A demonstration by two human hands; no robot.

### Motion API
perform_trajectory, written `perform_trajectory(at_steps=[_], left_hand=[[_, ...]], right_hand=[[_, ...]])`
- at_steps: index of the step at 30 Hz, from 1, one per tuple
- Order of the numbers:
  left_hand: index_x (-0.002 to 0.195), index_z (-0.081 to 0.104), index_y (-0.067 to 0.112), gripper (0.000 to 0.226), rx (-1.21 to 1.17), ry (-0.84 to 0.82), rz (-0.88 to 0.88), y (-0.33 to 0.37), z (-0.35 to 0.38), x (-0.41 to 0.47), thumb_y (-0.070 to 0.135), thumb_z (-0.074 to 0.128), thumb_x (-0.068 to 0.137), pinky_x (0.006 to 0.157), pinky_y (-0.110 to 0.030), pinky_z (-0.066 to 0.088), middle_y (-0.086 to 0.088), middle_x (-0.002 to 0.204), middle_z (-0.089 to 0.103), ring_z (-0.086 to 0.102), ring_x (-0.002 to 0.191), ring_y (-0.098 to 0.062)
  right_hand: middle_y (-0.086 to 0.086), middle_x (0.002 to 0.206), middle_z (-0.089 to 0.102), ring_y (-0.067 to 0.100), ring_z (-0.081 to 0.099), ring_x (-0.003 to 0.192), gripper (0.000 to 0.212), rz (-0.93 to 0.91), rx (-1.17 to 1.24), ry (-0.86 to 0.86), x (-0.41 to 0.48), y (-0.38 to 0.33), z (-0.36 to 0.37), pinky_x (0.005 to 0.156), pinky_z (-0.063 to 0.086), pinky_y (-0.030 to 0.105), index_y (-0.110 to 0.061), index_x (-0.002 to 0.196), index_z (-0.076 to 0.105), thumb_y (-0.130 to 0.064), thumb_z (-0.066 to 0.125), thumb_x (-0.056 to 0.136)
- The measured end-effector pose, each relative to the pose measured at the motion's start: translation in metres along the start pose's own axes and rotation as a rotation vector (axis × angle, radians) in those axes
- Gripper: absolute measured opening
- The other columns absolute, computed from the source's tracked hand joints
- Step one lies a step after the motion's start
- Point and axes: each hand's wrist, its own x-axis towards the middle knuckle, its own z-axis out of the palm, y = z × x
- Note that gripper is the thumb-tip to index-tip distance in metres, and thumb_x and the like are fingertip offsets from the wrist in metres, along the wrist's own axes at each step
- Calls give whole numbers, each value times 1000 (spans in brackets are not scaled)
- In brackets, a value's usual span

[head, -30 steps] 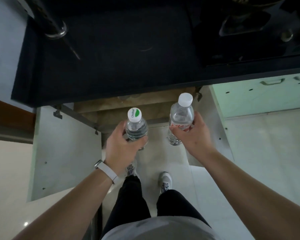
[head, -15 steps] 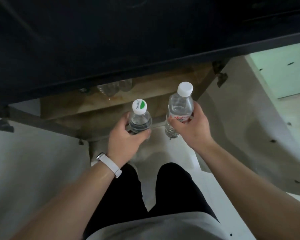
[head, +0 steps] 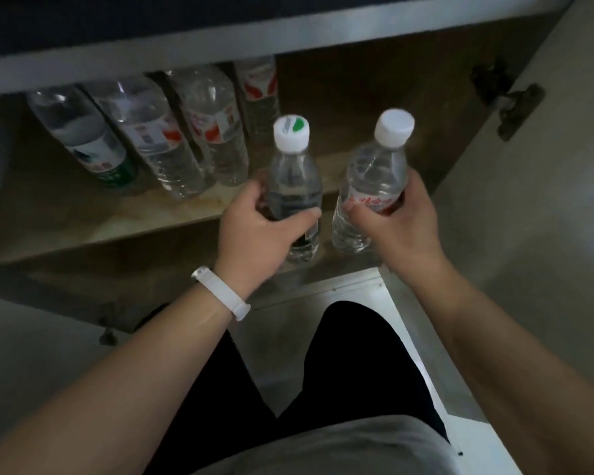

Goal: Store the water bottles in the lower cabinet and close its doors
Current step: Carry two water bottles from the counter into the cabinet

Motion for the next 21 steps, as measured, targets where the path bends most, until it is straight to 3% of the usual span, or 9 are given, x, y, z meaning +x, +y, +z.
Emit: perform_trajectory(at_steps=[5,10,13,18,21], left_hand=[[101,64,41,42,-7,8,67,19,5,27,35,89,68,88,-32,57,20,101,74,70,93,2],[108,66,37,44,35,0,96,48,16,45,38,88,70,82,-26,56,20,99,73,68,89,6],[112,64,37,46,66,2,123,52,26,58,40,87,72,82,-23,52,21,101,70,65,94,4],[112,63,41,47,60,71,109,51,41,79,44,86,71,90,-32,55,22,106,69,66,100,-3],[109,62,43,45,28,111,82,50,51,94,41,87,72,91,-31,55,20,105,69,66,100,-3]], right_hand=[[-19,107,60,-10,58,94,62,-50,29,13,24,-10,-7,73,45,7,-28,130,47,-25,81,78],[-13,105,64,1,63,94,56,-77,66,71,52,-27,-15,81,52,22,-26,126,52,-28,80,77],[-13,106,63,0,62,94,57,-94,73,36,72,-27,-16,78,50,19,-25,128,51,-28,79,79],[-14,102,62,-3,61,88,57,-73,97,25,101,-17,-13,68,46,13,-24,129,51,-26,80,79],[-13,101,61,-1,59,89,59,-51,106,10,118,-10,-9,73,47,16,-21,130,50,-24,80,79]])
